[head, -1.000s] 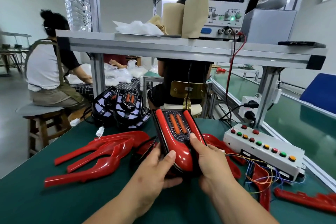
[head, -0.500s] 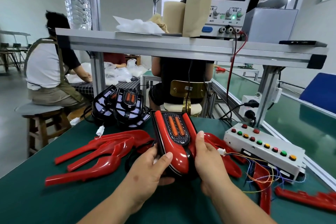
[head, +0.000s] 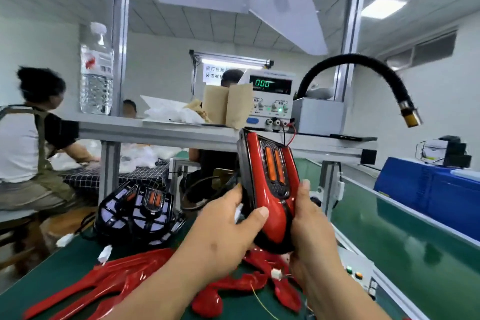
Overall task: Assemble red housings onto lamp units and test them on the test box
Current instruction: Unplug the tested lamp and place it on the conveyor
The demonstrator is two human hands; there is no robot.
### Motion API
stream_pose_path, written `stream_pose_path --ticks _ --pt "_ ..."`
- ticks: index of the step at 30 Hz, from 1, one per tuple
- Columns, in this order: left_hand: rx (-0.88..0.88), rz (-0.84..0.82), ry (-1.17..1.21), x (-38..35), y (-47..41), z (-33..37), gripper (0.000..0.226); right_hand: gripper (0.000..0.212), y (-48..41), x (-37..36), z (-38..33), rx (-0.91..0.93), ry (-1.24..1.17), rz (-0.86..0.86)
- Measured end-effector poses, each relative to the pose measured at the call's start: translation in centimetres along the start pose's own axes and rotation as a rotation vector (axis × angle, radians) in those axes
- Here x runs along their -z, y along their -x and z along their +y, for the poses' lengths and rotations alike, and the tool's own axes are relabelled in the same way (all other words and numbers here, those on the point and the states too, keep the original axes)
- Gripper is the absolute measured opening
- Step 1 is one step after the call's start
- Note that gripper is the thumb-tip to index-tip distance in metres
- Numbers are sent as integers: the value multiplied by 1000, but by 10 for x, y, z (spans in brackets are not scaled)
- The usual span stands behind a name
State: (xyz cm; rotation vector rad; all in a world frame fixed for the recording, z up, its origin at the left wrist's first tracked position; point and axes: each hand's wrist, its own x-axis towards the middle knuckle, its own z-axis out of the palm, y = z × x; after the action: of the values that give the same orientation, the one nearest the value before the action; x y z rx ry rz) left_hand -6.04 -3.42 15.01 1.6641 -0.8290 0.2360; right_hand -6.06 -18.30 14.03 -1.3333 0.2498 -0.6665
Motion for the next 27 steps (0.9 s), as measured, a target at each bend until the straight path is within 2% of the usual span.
stream_pose_path --ticks 3,6,11,15,20,25,27 --pt "-129 -77 -14 -23 -18 41 24 57 6 35 -46 118 -20 121" --pt "-169 -220 84 -66 -35 70 20 55 18 87 -81 190 -7 254" --pt "113 -544 414 -167 -45 96 20 64 24 191 -104 170 203 547" --pt "272 -670 515 -250 -50 91 16 69 9 265 -101 103 356 733" --pt "448 -668 582 -329 -60 64 16 75 -27 326 -82 -104 552 852" --pt "689 -499 636 -374 -76 30 19 56 -68 341 -69 -321 784 798" --pt "821 -466 717 -379 -87 27 20 46 -89 337 -72 -348 763 776"
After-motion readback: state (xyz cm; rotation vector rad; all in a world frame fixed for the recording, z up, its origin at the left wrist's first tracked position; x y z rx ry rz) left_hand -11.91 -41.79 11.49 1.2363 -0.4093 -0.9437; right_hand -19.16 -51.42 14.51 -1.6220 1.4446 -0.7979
